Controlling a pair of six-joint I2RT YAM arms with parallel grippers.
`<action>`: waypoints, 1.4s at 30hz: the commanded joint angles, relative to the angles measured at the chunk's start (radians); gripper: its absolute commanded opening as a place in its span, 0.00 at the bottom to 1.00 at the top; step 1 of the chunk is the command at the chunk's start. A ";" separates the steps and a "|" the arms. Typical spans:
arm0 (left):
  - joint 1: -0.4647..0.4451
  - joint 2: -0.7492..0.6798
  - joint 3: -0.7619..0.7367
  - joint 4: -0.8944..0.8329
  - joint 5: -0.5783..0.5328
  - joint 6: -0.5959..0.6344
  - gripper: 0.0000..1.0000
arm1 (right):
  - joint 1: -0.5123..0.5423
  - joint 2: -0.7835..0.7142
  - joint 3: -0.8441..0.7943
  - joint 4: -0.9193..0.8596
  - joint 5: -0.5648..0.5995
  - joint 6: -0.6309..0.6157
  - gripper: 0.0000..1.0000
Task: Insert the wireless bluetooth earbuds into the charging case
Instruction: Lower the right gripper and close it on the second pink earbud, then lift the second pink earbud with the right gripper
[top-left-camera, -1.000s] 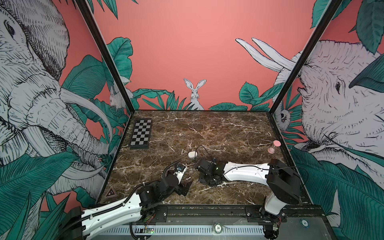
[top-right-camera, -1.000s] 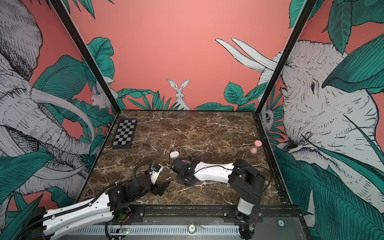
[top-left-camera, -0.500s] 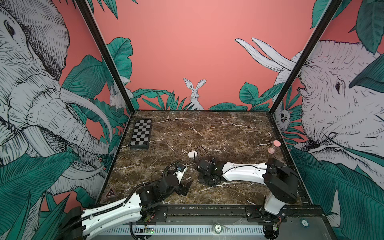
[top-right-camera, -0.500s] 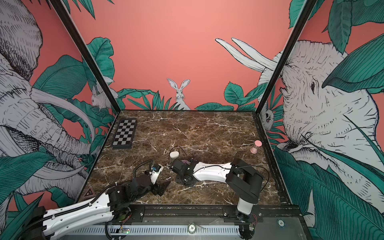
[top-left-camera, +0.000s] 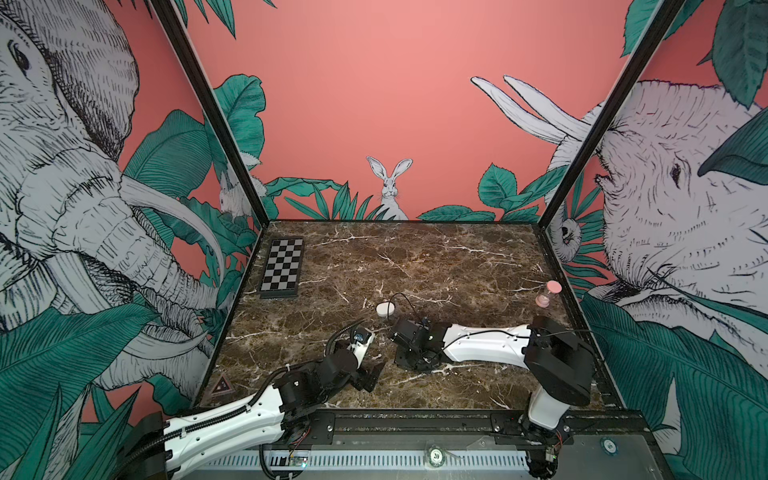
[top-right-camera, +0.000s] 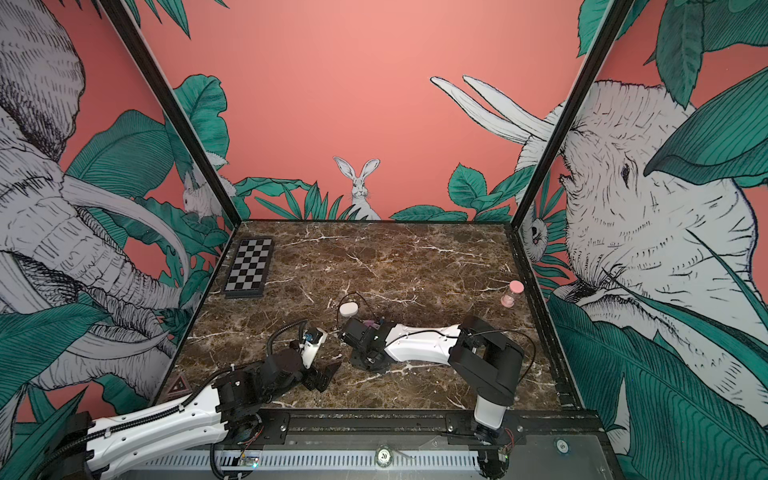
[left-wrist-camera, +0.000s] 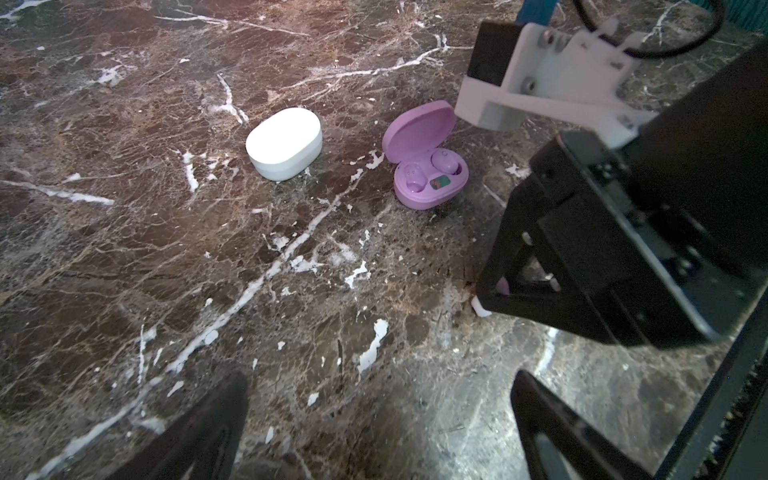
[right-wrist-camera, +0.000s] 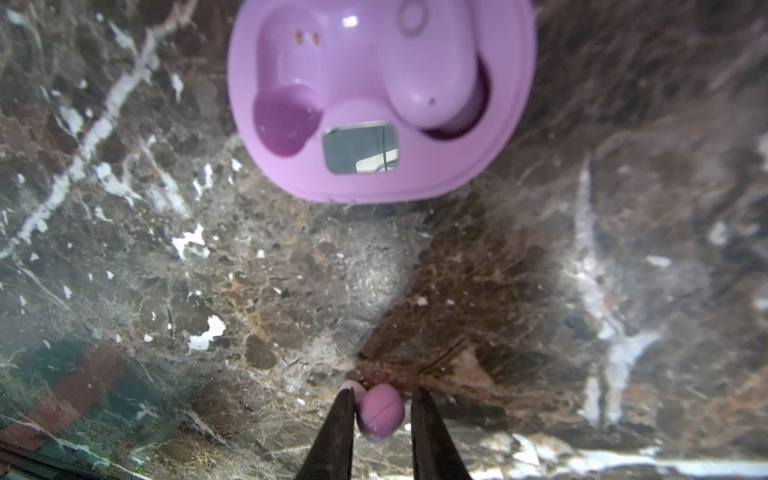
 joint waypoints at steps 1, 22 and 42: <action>-0.004 0.002 0.004 0.018 -0.011 -0.002 0.99 | 0.000 0.015 -0.001 -0.001 -0.002 -0.014 0.23; -0.004 0.043 0.015 0.025 -0.017 0.000 0.99 | -0.019 0.013 0.005 0.016 -0.003 -0.066 0.21; -0.004 0.054 0.019 0.030 -0.019 0.001 0.99 | -0.025 0.018 -0.004 0.047 -0.020 -0.076 0.19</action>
